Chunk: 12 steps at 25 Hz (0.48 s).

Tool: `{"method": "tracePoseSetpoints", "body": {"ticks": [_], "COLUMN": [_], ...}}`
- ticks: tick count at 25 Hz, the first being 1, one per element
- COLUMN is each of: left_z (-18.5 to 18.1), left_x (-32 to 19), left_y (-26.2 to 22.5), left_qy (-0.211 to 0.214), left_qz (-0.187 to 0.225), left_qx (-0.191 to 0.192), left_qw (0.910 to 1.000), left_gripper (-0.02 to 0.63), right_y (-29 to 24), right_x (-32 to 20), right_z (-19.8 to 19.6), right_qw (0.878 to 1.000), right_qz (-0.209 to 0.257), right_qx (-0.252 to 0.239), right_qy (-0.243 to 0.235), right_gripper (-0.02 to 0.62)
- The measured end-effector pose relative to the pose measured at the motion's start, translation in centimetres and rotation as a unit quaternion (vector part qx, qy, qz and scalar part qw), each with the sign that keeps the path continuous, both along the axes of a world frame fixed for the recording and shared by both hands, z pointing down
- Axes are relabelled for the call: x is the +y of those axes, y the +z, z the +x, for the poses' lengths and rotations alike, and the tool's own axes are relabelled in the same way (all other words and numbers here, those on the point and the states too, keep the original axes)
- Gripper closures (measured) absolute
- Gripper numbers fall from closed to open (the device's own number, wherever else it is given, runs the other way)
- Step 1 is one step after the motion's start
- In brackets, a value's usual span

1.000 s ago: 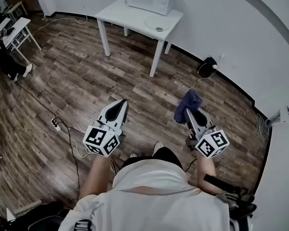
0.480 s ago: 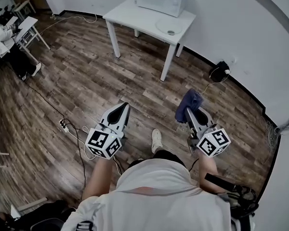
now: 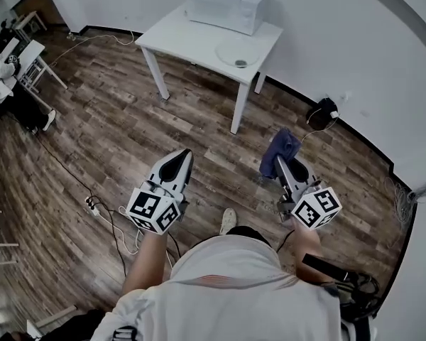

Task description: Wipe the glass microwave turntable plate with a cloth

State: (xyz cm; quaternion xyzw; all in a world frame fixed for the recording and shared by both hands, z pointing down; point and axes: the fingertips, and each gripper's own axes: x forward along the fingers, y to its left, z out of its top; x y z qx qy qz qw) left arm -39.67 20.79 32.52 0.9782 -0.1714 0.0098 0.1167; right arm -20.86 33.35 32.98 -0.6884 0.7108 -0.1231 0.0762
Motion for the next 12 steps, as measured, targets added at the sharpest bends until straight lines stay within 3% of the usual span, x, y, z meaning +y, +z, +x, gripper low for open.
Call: {"method": "tracePoseSetpoints", "body": {"ticks": [7,12], "left_z": [11.0,16.6], "left_x": [-3.2,-4.4], "left_y": [-0.4,-0.3], "left_qy": [0.038,0.064], "left_qz": [0.003,0.005], "left_qx": [-0.001,-0.003], "left_qw": [0.9993,0.9980], "left_gripper": [0.595,0.595], "right_y": [0.1,0.0], "right_x": [-0.7,0.0], "right_z": [9.9,15.0], "right_qw": [0.999,0.997], "right_qz": [-0.002,0.000], "right_qx": [-0.003,-0.005], "right_qy": [0.045,0.081], "right_gripper": [0.533,0.533]}}
